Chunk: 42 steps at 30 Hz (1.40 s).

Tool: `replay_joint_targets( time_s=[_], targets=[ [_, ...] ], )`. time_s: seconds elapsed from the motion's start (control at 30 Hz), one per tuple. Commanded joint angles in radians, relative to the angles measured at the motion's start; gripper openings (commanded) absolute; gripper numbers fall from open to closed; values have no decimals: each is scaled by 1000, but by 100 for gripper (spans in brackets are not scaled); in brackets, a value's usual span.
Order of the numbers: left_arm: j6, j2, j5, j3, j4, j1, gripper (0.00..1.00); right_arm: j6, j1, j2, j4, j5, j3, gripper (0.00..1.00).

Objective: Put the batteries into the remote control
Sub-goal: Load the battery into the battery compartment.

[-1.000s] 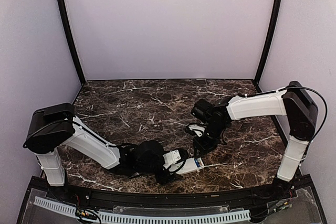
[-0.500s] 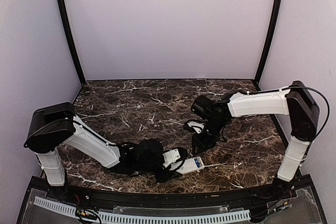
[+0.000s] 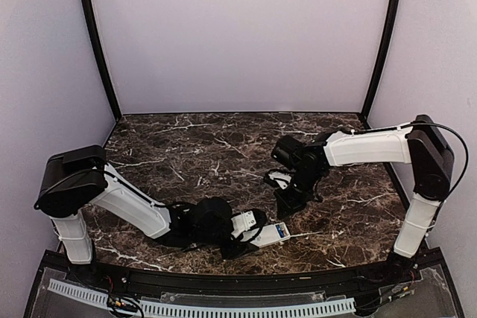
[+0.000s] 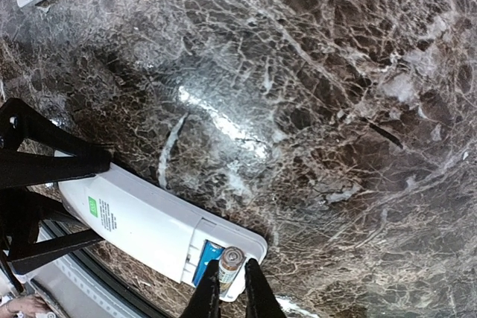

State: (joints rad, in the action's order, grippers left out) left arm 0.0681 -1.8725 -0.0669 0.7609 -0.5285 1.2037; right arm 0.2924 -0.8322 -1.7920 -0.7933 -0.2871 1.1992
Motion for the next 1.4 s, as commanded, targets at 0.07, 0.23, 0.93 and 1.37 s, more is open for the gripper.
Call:
replay_joint_targets(
  time_s=[0.07,0.23,0.93,1.37],
  targets=[
    [2,-44,7,-2,99,-3,36,18,3,8,15,17,-14,8],
    [2,-45,8,0,102,-3,36,24,3,10,28,17,-25,7],
    [-3,-57,20,9,110,-4,36,21,1,13,47,23,-66,9],
    [-7,-61,28,12,111,-4,35,35,-13,38,77,15,-110,7]
  ],
)
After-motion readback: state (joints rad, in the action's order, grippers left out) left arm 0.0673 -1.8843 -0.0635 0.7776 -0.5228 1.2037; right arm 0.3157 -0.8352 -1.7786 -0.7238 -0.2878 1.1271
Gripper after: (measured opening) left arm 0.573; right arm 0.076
